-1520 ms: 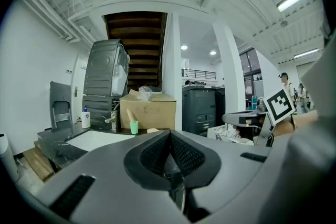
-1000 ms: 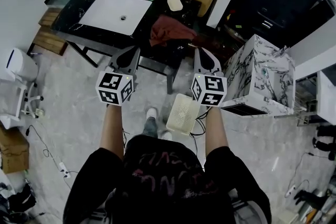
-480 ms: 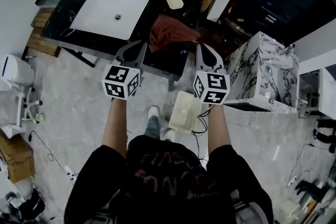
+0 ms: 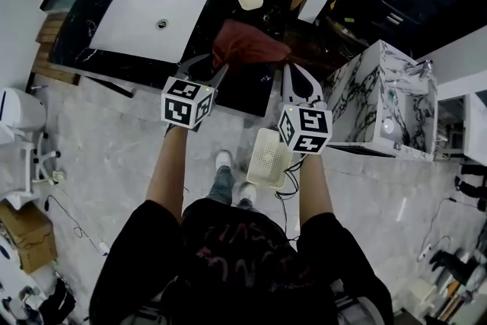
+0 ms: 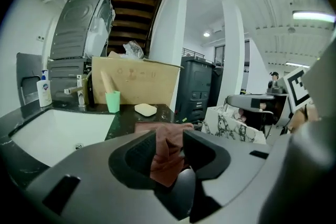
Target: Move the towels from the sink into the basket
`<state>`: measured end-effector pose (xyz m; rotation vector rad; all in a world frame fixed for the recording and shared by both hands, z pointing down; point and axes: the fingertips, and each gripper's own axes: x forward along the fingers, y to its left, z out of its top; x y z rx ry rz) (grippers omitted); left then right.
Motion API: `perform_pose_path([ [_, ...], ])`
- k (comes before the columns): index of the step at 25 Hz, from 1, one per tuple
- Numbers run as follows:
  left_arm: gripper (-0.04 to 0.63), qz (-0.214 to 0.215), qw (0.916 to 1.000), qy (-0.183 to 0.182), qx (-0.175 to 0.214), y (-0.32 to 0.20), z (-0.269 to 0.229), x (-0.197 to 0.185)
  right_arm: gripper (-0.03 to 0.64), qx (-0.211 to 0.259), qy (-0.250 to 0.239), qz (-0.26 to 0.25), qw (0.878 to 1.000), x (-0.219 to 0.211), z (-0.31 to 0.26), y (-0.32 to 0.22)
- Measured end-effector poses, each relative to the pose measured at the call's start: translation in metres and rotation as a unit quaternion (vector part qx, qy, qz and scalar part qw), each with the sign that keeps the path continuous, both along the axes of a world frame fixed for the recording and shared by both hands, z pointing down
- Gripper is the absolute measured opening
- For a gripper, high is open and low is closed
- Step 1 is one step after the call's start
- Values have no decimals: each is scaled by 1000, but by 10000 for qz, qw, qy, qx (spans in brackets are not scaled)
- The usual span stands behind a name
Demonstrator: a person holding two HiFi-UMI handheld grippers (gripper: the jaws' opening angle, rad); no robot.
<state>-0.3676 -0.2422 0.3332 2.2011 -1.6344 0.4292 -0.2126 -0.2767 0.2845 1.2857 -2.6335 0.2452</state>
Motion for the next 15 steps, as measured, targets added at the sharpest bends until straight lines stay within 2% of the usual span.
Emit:
perform_pose_path([
  [6,221,247,9976,-349,-544,-34,37,-1,15,-31,59,72,10000,1,6,-11],
  [15,223,752,9861,-889,-1187,-58,75,7,15,-92,156,255,9995,14,16,-22],
])
